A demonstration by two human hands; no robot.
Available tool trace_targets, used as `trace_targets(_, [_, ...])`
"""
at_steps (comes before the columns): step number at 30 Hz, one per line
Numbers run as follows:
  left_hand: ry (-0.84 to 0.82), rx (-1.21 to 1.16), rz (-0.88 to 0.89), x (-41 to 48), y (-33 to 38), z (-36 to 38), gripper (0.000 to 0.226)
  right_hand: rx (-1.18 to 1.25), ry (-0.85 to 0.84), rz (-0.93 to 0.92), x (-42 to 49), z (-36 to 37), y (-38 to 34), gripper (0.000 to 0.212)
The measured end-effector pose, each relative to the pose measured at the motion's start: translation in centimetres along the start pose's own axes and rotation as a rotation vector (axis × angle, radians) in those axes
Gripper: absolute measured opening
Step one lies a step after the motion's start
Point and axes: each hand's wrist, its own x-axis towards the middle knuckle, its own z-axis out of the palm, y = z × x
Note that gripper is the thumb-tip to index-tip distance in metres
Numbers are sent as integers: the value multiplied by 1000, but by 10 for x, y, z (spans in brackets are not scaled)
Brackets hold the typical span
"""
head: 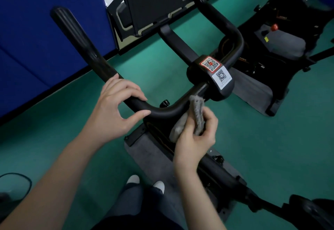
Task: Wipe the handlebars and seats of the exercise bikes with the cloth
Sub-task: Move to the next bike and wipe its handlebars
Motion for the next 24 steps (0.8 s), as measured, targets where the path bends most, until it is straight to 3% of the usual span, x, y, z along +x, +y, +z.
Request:
trace_targets(4, [2, -9, 18, 1, -2, 0, 32, 89, 39, 142, -19, -5, 1, 19])
trace_targets(8, [4, -4, 39, 1, -3, 1, 33, 125, 199, 258, 23, -1, 10, 20])
trace_targets(11, [9, -5, 38, 0, -3, 2, 34, 162, 210, 309, 40, 15, 16, 20])
trace_targets(21, [20, 0, 79, 0, -6, 2, 32, 180, 115, 353, -40, 6, 5, 19])
trace_targets(24, [22, -19, 95, 0, -9, 3, 30, 96, 130, 229, -22, -5, -10, 18])
